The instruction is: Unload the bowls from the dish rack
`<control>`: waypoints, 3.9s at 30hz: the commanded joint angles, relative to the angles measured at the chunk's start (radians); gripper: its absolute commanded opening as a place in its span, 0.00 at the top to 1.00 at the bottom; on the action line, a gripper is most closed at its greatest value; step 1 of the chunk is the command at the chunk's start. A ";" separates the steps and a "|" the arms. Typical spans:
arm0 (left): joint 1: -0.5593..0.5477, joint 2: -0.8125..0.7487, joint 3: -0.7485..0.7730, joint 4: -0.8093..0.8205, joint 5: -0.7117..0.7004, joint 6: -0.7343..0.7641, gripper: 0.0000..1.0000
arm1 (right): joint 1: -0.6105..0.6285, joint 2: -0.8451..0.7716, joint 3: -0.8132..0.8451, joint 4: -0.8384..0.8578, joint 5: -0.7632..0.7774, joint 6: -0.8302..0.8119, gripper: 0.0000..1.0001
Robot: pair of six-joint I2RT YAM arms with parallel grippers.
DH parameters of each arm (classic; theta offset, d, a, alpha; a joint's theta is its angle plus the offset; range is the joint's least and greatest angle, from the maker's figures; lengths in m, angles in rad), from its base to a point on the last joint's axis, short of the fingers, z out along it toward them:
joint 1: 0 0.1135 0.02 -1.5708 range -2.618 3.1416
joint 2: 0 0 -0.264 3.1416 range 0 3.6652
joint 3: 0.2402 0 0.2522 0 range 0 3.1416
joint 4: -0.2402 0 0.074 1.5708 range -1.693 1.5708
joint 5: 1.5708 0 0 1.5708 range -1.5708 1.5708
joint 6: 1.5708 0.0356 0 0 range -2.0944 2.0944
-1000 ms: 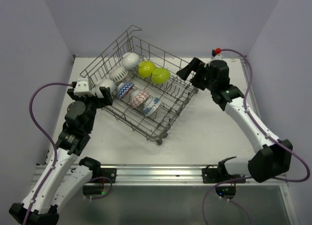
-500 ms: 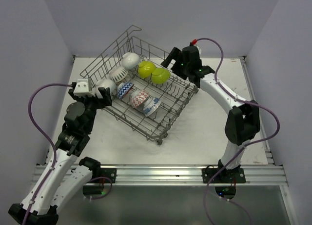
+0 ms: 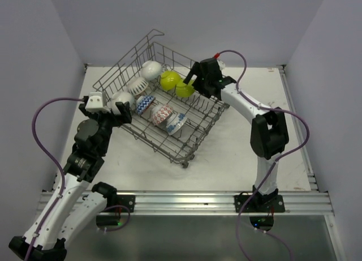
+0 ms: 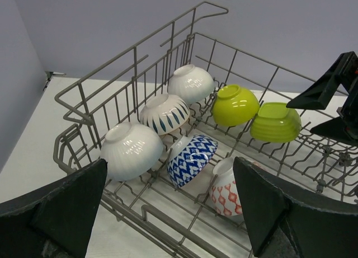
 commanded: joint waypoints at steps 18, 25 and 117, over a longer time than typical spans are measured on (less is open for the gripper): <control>-0.020 0.033 0.014 0.015 0.032 -0.017 0.01 | -0.003 0.100 0.065 0.061 0.029 0.103 0.08; -0.021 0.039 0.014 0.014 0.037 -0.017 0.01 | -0.003 0.109 0.047 0.113 -0.006 0.135 0.20; -0.026 0.619 -0.022 0.572 0.662 -0.712 0.38 | 0.018 -0.449 -0.545 0.736 -0.733 0.100 0.41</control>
